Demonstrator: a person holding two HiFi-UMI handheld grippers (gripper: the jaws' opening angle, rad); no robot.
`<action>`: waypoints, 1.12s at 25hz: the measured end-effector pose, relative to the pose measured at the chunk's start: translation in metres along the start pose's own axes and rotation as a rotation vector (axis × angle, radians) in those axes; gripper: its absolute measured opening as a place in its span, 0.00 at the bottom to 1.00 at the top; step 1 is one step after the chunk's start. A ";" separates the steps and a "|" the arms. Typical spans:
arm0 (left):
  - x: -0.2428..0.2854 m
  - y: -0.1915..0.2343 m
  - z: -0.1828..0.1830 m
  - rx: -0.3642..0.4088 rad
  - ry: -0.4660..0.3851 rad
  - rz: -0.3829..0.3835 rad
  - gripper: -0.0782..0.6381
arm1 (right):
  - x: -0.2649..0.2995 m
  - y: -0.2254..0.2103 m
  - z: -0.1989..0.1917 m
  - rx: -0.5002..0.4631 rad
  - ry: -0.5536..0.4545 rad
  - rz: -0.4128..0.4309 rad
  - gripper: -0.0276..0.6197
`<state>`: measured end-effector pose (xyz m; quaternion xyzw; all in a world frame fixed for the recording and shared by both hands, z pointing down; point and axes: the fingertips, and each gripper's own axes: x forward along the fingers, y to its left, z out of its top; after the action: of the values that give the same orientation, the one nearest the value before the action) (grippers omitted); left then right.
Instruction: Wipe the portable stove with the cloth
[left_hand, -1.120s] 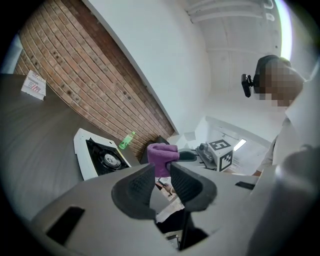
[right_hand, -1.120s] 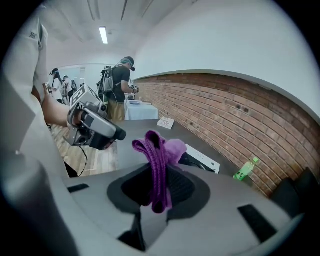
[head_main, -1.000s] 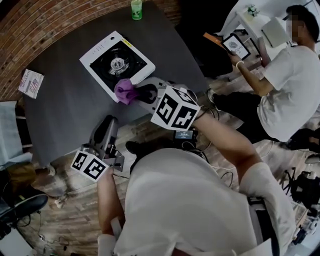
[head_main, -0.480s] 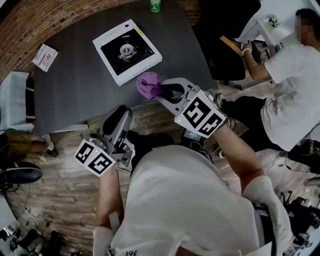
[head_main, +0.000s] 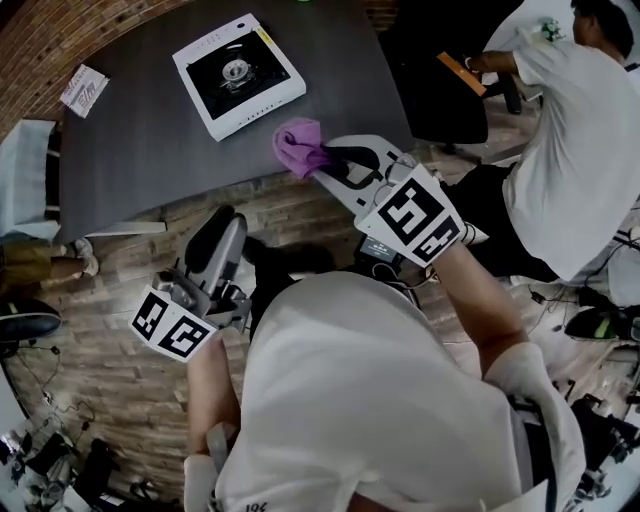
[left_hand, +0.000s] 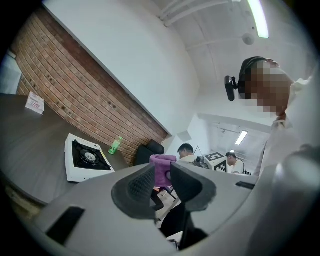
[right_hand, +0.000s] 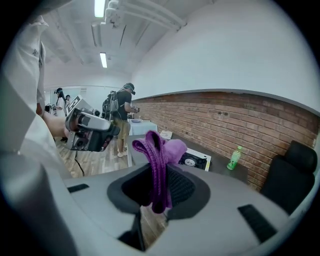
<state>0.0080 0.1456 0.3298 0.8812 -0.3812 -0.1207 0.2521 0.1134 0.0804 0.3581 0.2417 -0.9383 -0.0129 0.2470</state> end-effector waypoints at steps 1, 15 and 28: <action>-0.002 -0.003 0.001 0.005 -0.005 0.006 0.25 | -0.003 0.000 0.001 0.005 -0.009 0.000 0.18; -0.028 -0.004 0.006 0.025 0.055 0.015 0.25 | -0.023 0.007 0.013 0.121 -0.138 -0.068 0.18; -0.034 0.002 0.010 0.027 0.132 -0.075 0.25 | -0.026 0.018 0.015 0.240 -0.172 -0.151 0.18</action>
<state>-0.0203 0.1658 0.3234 0.9042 -0.3323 -0.0666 0.2598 0.1180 0.1071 0.3352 0.3374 -0.9299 0.0602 0.1335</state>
